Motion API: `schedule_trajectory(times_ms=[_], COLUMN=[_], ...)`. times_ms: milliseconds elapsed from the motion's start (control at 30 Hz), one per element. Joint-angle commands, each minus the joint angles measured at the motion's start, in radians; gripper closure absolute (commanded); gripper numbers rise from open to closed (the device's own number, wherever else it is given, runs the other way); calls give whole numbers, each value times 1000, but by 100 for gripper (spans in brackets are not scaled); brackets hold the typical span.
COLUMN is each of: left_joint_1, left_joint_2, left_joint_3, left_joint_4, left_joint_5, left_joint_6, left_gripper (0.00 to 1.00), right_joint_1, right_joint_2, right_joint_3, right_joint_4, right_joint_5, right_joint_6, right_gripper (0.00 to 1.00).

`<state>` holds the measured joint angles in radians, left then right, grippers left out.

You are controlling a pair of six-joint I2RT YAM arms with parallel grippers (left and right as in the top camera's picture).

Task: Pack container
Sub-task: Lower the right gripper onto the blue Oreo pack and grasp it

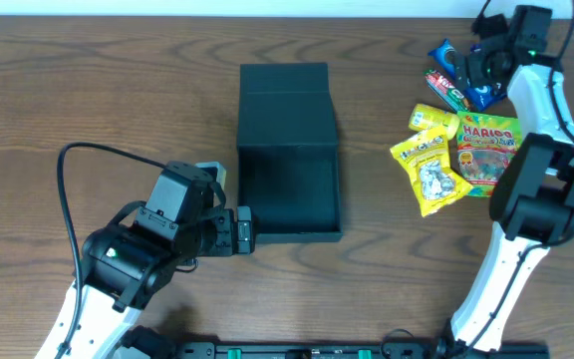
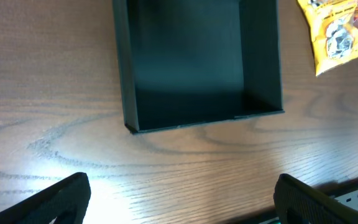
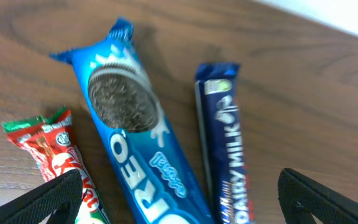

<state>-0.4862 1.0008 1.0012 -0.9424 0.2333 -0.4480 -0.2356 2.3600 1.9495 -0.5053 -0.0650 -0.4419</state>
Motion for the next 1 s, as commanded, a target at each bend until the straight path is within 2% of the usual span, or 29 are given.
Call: schedule_trajectory(times_ms=[0, 233, 500, 800, 967], left_joint_1=[2, 2, 2, 2, 2], left_joint_2=[1, 1, 1, 1, 1], left_joint_3=[17, 17, 17, 17, 17], left_joint_4=[0, 0, 2, 6, 13], left_joint_5=[4, 4, 4, 3, 3], left_joint_6=[6, 5, -2, -2, -2], left_gripper=[5, 5, 5, 5, 5], right_joint_1=[-12, -21, -17, -12, -12], right_joint_2=[32, 61, 82, 89, 104], right_joint_3=[20, 20, 19, 18, 18], right_joint_4=[3, 27, 45, 38, 39], right_joint_5=[-19, -14, -22, -48, -47], right_joint_6=[-39, -39, -37, -37, -38], right_gripper=[1, 3, 26, 31, 27])
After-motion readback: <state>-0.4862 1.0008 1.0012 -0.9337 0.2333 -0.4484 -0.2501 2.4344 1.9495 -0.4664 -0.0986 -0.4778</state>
